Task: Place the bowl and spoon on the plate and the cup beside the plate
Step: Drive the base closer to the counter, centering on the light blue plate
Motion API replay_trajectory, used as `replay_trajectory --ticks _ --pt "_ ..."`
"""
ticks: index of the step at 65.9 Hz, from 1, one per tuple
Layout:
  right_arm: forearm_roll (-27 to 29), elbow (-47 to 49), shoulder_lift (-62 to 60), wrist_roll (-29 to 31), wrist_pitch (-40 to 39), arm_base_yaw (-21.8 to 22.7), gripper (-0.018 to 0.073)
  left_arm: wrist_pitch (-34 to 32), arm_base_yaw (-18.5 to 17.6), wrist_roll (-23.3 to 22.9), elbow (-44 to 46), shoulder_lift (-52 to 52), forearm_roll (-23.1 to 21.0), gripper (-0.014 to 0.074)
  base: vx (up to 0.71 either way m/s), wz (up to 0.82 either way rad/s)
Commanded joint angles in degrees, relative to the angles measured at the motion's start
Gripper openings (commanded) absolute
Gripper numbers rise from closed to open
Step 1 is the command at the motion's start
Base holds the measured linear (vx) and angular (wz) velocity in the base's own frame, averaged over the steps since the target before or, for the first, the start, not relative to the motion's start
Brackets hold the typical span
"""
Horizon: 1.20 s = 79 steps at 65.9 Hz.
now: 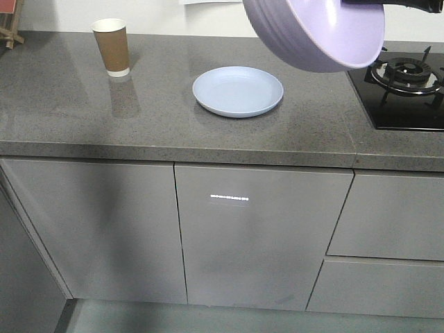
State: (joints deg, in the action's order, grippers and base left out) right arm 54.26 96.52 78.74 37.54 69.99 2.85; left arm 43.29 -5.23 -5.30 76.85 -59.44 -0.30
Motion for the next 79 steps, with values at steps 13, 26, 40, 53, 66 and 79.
replay_trajectory --ticks 13,26,40,53,66,79 --pt "3.43 1.34 -1.97 0.40 -2.38 0.04 -0.0002 -3.74 -0.02 -0.02 1.23 0.50 -0.48 -0.0006 0.01 0.05" --pt "3.43 1.34 -1.97 0.40 -2.38 0.04 -0.0002 -3.74 -0.02 -0.02 1.23 0.50 -0.48 -0.0006 0.01 0.05" --pt "3.43 1.34 -1.97 0.40 -2.38 0.04 -0.0002 -3.74 -0.02 -0.02 1.23 0.50 -0.48 -0.0006 0.02 0.03" --pt "3.43 1.34 -1.97 0.40 -2.38 0.04 -0.0002 -3.74 -0.02 -0.02 1.23 0.50 -0.48 -0.0006 0.04 0.06" --pt "3.43 1.34 -1.97 0.40 -2.38 0.04 -0.0002 -3.74 -0.02 -0.02 1.23 0.50 -0.48 -0.0006 0.06 0.06" --pt "3.43 1.34 -1.97 0.40 -2.38 0.04 -0.0002 -3.74 -0.02 -0.02 1.23 0.50 -0.48 -0.0006 0.06 0.01"
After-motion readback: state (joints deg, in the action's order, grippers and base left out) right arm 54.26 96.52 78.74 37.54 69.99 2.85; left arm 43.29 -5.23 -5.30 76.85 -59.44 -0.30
